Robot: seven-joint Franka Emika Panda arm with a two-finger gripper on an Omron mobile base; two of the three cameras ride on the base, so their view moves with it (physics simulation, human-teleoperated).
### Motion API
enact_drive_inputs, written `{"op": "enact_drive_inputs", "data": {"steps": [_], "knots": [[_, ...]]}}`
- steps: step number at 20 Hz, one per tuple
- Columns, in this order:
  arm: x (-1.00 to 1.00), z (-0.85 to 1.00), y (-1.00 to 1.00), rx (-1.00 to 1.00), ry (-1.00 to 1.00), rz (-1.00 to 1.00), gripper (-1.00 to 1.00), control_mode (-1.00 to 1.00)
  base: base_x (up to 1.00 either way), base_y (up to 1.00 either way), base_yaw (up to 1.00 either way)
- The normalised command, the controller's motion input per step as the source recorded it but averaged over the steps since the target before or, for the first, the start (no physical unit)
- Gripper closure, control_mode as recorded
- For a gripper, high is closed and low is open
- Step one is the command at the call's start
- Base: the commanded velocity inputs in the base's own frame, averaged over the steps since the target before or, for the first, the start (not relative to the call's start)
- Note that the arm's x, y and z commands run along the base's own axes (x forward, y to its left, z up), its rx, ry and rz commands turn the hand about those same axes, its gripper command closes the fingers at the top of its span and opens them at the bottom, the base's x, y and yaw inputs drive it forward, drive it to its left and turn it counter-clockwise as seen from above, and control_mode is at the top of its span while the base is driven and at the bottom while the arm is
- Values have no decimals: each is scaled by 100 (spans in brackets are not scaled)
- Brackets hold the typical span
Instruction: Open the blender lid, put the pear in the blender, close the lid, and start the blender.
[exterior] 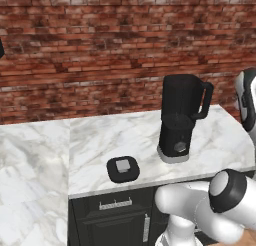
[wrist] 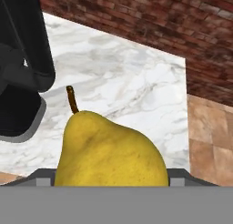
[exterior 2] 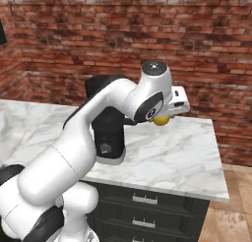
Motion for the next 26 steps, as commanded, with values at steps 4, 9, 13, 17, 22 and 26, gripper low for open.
{"op": "enact_drive_inputs", "data": {"steps": [4,9,13,17,22,26], "knots": [[-34,91,30,0,-7,0,100,-100,0,0,0],[-21,80,48,0,-1,0,100,-100,0,0,0],[0,55,70,-1,0,0,100,-100,0,0,0],[21,13,92,0,5,0,100,-100,0,0,0],[36,1,82,0,5,0,100,-100,0,0,0],[47,0,57,0,4,0,100,-100,0,0,0]]}}
